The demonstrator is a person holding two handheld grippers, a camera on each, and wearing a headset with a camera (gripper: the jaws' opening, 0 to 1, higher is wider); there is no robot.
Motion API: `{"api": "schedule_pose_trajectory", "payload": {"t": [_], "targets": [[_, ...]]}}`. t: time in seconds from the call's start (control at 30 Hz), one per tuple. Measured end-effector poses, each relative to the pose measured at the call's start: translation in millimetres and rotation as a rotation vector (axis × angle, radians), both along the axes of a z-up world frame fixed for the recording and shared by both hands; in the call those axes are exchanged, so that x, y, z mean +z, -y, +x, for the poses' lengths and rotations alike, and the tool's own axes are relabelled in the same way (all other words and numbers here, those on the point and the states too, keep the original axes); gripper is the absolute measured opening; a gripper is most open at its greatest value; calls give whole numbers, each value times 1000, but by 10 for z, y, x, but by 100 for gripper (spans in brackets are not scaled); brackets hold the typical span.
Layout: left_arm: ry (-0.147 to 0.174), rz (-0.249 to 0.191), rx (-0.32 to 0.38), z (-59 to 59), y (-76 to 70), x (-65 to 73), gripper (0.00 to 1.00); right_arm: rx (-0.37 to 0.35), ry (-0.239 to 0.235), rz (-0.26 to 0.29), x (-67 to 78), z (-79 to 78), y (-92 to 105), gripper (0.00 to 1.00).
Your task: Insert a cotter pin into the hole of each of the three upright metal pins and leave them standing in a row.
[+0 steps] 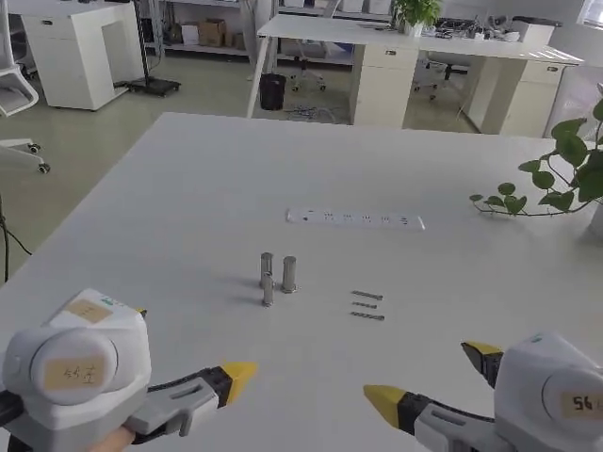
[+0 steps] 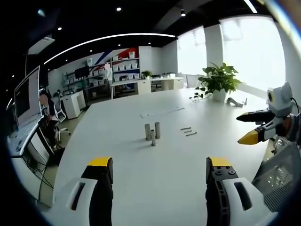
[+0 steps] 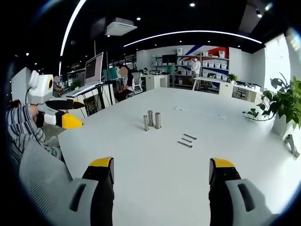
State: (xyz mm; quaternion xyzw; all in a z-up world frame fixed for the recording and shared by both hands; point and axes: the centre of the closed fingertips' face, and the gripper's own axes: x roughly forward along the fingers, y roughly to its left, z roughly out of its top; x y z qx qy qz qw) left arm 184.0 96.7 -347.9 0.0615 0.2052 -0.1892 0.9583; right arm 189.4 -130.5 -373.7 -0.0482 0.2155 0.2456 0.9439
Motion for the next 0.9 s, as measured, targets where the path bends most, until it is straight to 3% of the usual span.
{"api": "schedule_pose_trajectory", "payload": {"t": [0.17,0.33,0.63,0.8,0.9], "targets": [[-8,-12,-20,102,9,-55,72,9,-17,1,-34,13,-12,75],[-11,-4,-46,245,63,-120,69,16,-3,2,20,74,-10,68],[-23,-1,-79,647,137,-286,61,28,-15,1,-2,200,-23,66],[-16,18,-105,858,169,-373,55,27,-43,58,-22,246,-24,64],[-15,-1,-109,977,209,-422,53,21,-52,70,-34,262,-18,64]]}}
